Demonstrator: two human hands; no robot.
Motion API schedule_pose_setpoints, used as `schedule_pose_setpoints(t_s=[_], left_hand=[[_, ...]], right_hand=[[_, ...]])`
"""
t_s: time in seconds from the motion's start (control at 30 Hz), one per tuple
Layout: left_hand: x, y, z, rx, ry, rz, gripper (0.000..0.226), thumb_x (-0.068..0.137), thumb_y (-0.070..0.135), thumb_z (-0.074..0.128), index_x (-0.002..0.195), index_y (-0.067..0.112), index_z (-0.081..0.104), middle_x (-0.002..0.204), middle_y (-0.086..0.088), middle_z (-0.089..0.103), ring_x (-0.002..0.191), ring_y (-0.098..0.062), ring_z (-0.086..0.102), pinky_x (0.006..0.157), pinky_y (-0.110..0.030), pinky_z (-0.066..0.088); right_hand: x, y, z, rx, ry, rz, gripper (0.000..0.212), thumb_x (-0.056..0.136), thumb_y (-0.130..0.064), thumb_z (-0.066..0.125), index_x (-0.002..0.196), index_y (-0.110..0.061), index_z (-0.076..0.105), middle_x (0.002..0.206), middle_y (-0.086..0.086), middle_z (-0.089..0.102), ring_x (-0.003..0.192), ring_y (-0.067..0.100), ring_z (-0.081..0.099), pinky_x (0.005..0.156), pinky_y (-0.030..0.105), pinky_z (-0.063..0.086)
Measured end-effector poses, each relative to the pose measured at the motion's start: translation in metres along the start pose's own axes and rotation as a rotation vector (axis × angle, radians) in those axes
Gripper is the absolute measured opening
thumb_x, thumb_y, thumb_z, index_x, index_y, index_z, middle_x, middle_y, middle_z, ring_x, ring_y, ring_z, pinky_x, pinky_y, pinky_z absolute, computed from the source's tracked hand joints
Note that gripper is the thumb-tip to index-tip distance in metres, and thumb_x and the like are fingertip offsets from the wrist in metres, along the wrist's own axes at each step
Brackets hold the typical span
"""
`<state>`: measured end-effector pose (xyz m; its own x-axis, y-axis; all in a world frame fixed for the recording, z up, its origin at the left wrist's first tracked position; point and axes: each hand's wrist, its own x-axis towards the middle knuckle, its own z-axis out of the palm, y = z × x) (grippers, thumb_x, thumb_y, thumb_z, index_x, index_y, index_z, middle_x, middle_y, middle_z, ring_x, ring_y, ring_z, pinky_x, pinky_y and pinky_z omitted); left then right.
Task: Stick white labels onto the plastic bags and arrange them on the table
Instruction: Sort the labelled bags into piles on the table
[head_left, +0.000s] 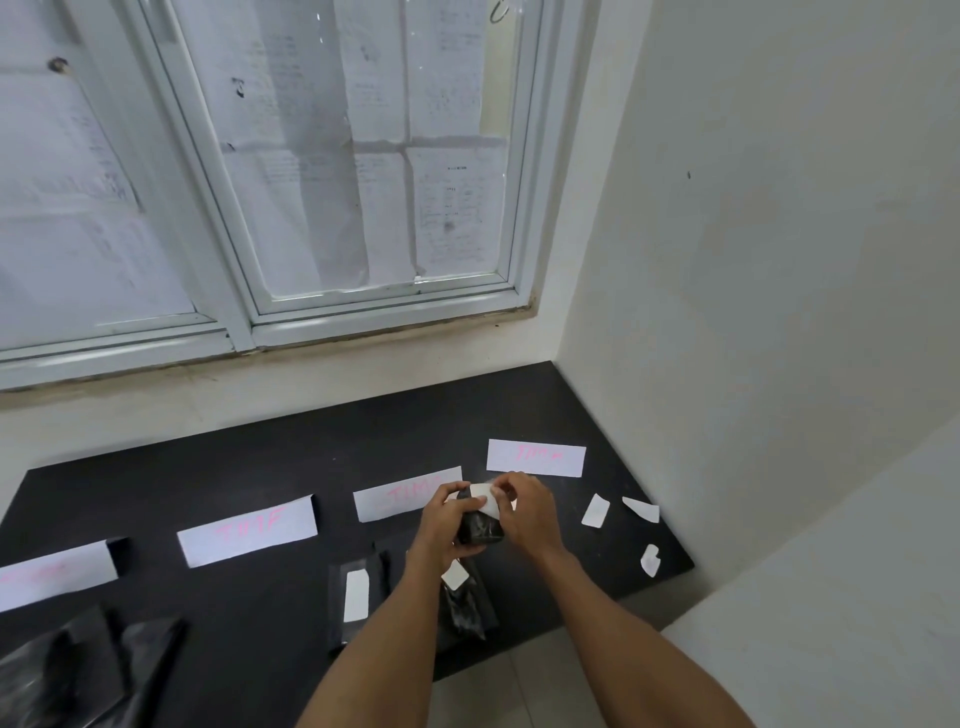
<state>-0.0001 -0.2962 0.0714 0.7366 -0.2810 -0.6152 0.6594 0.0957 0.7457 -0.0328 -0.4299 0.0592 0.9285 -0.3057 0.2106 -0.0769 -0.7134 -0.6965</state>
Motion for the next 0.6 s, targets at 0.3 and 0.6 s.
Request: schedule_pose_setpoints(t_s=[0.3, 0.6], left_hand=[[-0.001, 0.008, 0.003, -0.143, 0.05, 0.031, 0.022, 0.089, 0.017, 0.066, 0.111, 0.017, 0.06, 0.119, -0.016, 0.058, 0.108, -0.035, 0.058, 0.073, -0.059, 0.057], [0.0, 0.01, -0.01, -0.043, 0.157, 0.027, 0.035, 0.081, 0.033, 0.076, 0.108, 0.019, 0.059, 0.119, -0.019, 0.059, 0.108, -0.038, 0.057, 0.068, -0.058, 0.058]], right_hand=[[-0.02, -0.006, 0.005, 0.086, 0.023, 0.061, 0.068, 0.082, -0.051, 0.062, 0.139, -0.019, 0.045, 0.135, -0.002, 0.055, 0.12, 0.015, 0.053, 0.1, 0.037, 0.046], [-0.024, -0.007, 0.005, 0.329, -0.139, 0.26, 0.093, 0.055, -0.047, 0.086, 0.136, -0.034, 0.045, 0.103, -0.008, 0.065, 0.094, 0.004, 0.063, 0.08, 0.021, 0.054]])
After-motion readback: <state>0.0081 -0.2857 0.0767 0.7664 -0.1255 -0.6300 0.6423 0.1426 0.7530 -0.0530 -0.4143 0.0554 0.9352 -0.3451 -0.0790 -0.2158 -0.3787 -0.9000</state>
